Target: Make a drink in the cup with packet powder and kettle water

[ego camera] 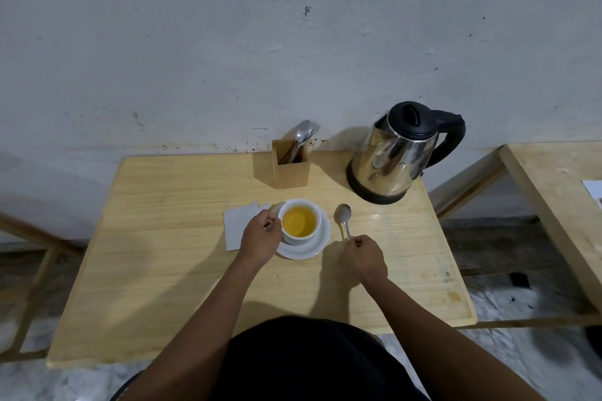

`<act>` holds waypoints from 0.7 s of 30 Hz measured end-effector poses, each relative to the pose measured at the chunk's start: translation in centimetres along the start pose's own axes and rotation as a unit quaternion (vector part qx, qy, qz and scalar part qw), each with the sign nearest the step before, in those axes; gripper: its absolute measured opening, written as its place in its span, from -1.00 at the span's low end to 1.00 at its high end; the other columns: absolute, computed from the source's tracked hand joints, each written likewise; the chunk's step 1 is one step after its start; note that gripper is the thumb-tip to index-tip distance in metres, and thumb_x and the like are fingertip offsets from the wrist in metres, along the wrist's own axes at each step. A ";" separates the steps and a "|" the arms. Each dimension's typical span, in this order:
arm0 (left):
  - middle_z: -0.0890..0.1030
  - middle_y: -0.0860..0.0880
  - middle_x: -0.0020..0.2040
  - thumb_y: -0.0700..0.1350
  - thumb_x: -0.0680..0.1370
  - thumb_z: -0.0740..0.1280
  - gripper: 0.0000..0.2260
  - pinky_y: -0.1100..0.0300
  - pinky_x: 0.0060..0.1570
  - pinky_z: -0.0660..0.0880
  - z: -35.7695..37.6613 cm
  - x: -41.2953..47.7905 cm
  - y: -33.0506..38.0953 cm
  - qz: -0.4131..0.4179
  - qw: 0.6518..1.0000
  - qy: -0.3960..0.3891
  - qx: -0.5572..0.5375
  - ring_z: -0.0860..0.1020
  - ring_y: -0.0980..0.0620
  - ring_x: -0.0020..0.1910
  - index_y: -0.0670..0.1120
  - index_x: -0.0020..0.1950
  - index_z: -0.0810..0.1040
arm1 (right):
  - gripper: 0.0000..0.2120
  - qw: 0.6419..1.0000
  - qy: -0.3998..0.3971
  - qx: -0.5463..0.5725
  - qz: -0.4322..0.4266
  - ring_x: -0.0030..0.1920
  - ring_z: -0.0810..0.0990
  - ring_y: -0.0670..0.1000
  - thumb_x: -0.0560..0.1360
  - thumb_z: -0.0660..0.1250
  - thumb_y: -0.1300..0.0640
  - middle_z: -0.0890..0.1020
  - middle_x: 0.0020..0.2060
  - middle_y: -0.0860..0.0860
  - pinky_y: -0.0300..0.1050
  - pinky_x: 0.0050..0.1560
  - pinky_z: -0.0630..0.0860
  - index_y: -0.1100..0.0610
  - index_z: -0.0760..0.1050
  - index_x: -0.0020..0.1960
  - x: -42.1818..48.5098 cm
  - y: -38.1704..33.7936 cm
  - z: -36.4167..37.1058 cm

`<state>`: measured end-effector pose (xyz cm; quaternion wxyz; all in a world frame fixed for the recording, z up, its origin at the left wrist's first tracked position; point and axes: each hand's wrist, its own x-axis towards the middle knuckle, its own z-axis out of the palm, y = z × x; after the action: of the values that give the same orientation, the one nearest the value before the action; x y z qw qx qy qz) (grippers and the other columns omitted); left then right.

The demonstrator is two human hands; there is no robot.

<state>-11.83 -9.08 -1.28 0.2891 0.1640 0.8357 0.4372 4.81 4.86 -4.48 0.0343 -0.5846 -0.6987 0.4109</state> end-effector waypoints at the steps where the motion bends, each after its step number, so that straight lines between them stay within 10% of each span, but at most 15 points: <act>1: 0.60 -0.06 -0.12 -0.10 0.59 0.21 -0.81 0.20 -0.32 0.35 0.0 0.0 0.0 -0.001 1.000 0.001 0.003 0.46 0.05 -0.26 -0.20 -0.03 0.53 | -0.76 0.999 0.008 -0.034 0.006 -0.12 0.56 0.04 0.58 0.19 0.02 0.59 -0.16 -0.03 -0.08 -0.08 0.47 0.09 0.58 0.04 0.1 -0.1 0.1; 21: 0.57 -0.05 -0.15 -0.10 0.60 0.21 -0.81 0.22 -0.35 0.35 0.1 -0.2 0.3 -0.007 1.000 0.009 -0.009 0.46 0.08 -0.28 -0.20 0.01 0.55 | -0.78 0.986 0.016 -0.158 -0.059 -0.03 0.61 0.05 0.56 0.16 0.02 0.64 -0.03 -0.08 -0.03 0.07 0.47 -0.03 0.50 0.14 0.1 0.2 -1.2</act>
<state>-11.59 -9.00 -1.04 0.2863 0.1516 0.8353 0.4442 5.56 5.54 -3.86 -0.0235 -0.5471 -0.7873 0.2835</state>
